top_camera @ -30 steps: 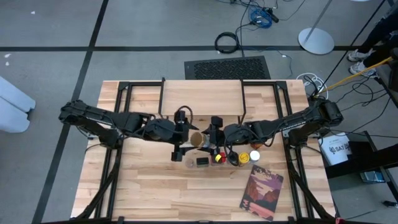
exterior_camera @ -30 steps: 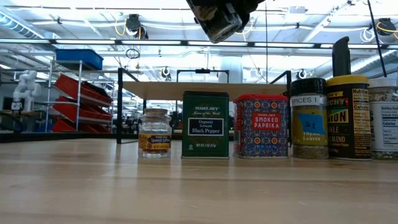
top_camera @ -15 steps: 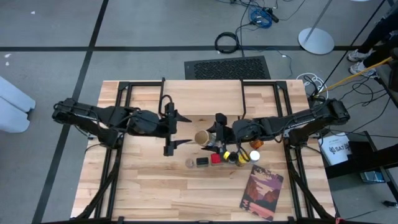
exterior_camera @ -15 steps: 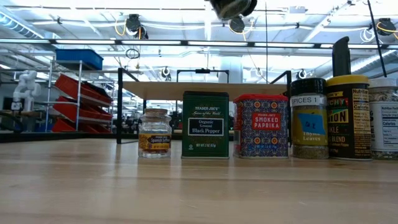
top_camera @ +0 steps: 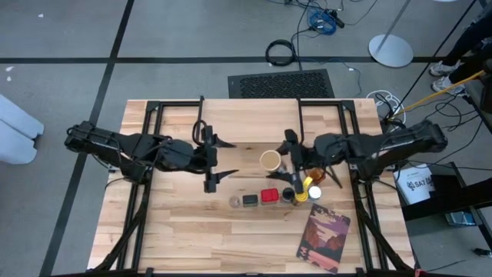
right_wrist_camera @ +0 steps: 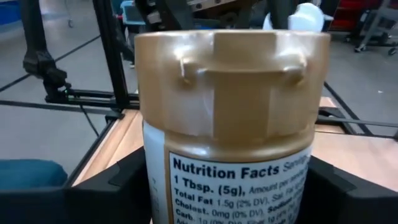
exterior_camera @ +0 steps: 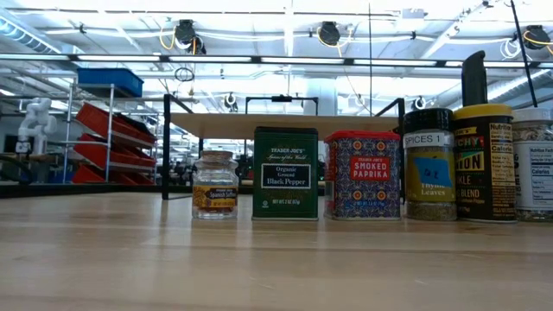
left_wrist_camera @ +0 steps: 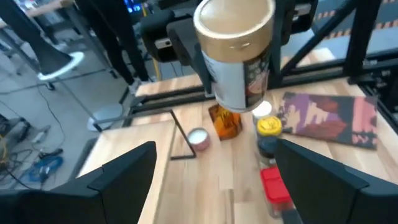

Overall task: Shelf spices
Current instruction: Put the brown spice bottle in the bottom center of the table

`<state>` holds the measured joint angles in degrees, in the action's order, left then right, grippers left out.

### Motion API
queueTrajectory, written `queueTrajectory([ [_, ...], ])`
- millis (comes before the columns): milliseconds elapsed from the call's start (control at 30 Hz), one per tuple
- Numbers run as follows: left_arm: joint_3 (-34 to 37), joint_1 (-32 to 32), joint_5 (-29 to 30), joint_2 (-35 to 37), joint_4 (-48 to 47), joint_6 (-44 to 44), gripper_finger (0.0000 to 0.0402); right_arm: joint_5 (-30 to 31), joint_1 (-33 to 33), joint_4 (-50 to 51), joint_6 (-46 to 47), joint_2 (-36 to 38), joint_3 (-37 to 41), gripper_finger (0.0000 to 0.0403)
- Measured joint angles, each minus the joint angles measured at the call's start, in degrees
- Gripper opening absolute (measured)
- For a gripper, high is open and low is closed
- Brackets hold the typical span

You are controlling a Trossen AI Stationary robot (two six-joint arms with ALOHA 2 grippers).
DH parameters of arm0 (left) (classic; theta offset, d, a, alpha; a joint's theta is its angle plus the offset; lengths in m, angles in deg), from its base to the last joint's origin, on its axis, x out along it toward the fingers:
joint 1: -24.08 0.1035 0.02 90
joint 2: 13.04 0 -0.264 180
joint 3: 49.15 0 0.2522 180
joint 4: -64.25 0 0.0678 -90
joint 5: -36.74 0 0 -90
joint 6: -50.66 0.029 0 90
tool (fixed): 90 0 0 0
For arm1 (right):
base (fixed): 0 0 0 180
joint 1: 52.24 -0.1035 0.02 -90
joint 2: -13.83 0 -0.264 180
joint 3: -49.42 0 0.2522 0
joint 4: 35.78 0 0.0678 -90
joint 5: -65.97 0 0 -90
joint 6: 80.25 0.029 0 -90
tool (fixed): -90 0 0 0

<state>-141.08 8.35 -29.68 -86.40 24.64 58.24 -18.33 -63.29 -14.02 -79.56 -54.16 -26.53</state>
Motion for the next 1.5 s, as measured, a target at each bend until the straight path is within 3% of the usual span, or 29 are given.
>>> queueTrajectory([
  [100,0.0,0.0,0.1,0.0,2.4,0.8,0.0336,-0.7,0.0,1.5,0.1,1.8,0.0,0.0277],
  [333,0.0,-0.1,-4.3,-0.4,7.0,0.5,0.0336,-8.8,0.0,6.6,3.2,5.3,0.0,0.0267],
  [800,0.0,-0.2,-5.4,-7.5,9.7,-1.1,0.0336,-9.1,0.0,10.6,4.2,4.4,0.0,0.0265],
  [1133,0.0,-2.0,-5.1,-7.9,9.5,-1.3,0.0336,-9.2,-1.3,21.6,8.7,5.4,0.0,0.0265],
  [1500,0.0,-2.4,-4.8,-8.5,13.8,-4.2,0.0336,-9.3,-2.7,25.3,10.7,9.9,0.0,0.0267],
])
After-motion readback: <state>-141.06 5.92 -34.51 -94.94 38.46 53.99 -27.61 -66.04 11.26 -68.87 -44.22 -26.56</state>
